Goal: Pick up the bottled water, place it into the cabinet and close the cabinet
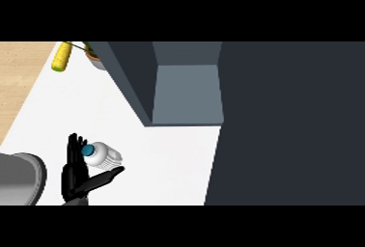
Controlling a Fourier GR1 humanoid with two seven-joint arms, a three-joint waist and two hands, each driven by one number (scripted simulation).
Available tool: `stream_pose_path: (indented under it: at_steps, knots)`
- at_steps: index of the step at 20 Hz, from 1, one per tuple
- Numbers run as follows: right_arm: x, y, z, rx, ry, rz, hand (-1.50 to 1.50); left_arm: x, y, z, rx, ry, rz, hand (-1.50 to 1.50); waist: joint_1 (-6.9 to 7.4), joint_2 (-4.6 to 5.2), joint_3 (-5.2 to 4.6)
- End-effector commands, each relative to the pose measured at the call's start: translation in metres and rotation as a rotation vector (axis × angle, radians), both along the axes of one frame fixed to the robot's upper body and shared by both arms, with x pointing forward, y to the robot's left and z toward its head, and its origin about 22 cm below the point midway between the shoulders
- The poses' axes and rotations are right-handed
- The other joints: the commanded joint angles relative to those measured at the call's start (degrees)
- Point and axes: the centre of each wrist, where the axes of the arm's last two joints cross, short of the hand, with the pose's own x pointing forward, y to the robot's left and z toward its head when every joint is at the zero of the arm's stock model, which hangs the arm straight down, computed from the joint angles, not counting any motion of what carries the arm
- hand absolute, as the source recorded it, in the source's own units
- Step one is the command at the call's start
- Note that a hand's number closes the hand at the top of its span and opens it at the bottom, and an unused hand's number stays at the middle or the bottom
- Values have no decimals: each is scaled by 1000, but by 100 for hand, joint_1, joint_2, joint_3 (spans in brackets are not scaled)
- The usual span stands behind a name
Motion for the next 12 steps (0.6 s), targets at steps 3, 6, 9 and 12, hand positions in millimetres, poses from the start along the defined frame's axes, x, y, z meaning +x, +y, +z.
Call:
stream_pose_path:
  at_steps: [3,6,9,12]
  knots:
    - [-16,-18,10,-17,-64,-46,-150,16,-2,2,-26,-82,-5,150,18,-4,9]
    - [-19,-11,16,-40,-64,-27,-150,14,-17,-14,-69,-58,-69,150,-18,8,-1]
    - [-30,-3,14,-14,-49,-32,-150,26,-21,-1,-31,-99,-134,150,0,-18,5]
    - [-14,-17,17,-38,-57,-41,-150,31,-28,0,196,-98,-168,150,-18,0,7]
